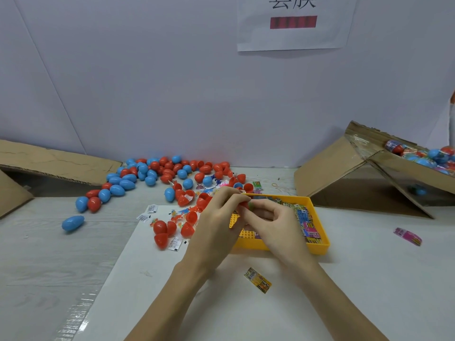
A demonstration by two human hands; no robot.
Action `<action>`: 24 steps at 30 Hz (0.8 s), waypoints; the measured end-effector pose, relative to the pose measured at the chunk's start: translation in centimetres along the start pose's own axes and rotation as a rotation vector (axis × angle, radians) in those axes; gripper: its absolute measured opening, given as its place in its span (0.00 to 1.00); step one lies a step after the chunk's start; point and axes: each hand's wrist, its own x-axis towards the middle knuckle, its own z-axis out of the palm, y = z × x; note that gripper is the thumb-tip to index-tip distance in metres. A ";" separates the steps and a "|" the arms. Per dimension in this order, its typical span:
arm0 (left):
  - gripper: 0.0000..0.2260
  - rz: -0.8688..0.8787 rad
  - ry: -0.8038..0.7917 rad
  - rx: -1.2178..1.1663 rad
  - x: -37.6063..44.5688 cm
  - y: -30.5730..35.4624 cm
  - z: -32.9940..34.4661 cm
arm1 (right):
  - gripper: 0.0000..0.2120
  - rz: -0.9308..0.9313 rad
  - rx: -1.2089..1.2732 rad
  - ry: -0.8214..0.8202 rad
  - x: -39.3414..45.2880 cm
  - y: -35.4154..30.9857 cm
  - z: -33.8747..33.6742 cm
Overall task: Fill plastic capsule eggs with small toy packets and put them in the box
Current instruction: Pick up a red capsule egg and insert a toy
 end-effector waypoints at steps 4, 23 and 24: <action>0.16 0.008 -0.043 -0.032 0.0 -0.4 -0.1 | 0.12 -0.061 -0.202 0.016 0.1 0.1 -0.1; 0.22 -0.380 -0.133 0.256 -0.5 -2.8 -0.6 | 0.21 0.153 0.844 0.330 9.1 -6.5 -13.1; 0.22 -0.394 -0.137 0.251 -0.5 -2.9 -0.5 | 0.18 0.196 0.751 0.264 8.7 -5.5 -12.5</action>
